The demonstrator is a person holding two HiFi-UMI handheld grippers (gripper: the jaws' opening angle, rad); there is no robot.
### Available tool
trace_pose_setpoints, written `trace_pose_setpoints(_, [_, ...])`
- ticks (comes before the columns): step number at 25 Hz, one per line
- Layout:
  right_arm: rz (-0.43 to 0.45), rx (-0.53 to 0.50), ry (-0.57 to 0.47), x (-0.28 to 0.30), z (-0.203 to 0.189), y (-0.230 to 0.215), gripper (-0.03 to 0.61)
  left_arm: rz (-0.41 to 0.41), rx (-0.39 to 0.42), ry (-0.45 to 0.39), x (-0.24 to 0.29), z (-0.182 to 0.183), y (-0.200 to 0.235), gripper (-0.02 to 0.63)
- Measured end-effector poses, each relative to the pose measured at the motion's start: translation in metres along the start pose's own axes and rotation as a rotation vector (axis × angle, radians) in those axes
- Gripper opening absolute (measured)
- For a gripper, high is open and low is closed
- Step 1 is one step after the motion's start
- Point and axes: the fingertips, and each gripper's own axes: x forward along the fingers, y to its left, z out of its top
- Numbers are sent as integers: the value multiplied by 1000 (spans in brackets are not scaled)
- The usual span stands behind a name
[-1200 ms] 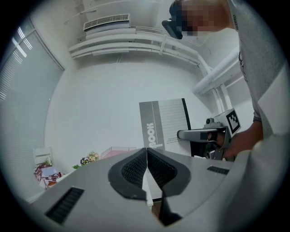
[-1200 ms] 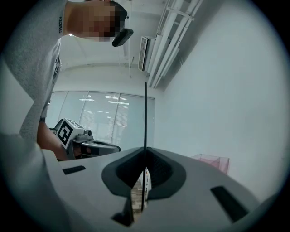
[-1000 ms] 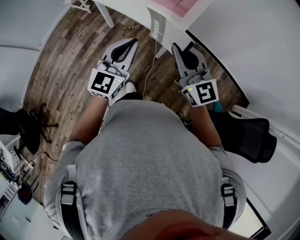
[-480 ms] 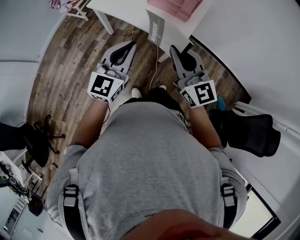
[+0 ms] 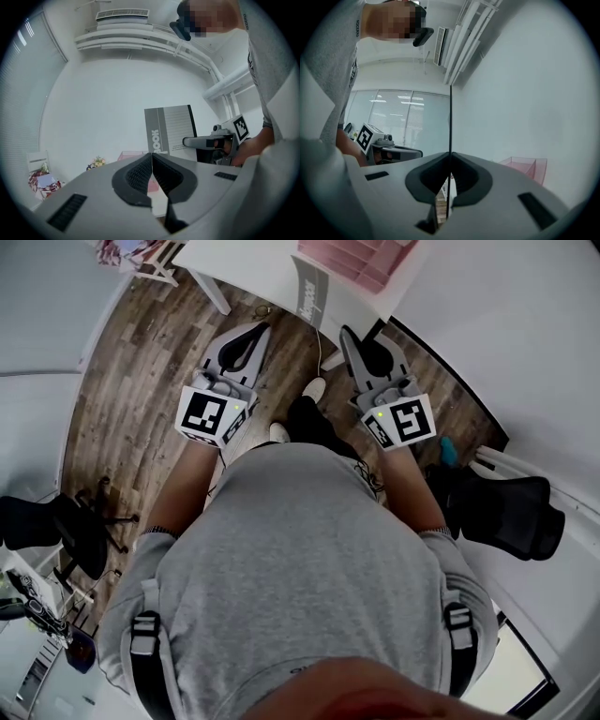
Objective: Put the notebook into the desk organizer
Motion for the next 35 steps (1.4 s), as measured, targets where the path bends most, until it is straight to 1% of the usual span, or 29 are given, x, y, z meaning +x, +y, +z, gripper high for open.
trace_pose_setpoints(6, [-10, 7, -3, 31, 8, -40, 15, -8, 0, 5, 43, 7, 27, 21])
trace_pose_setpoints(11, [-12, 17, 7, 47, -4, -69, 15, -13, -4, 8, 78, -1, 41, 21])
trace_pose_setpoints(17, [-1, 21, 3, 72, 0, -108, 15, -16, 5, 14, 123, 4, 58, 21])
trace_pose_setpoints(25, [8, 30, -3, 95, 1, -165, 15, -10, 18, 14, 184, 9, 76, 21])
trace_pose_setpoints(30, [13, 39, -12, 100, 1, -197, 15, -7, 39, 25, 215, 10, 75, 21])
trace_pose_setpoints(35, [17, 43, -15, 110, 0, -217, 15, -2, 49, 29, 238, 11, 83, 21])
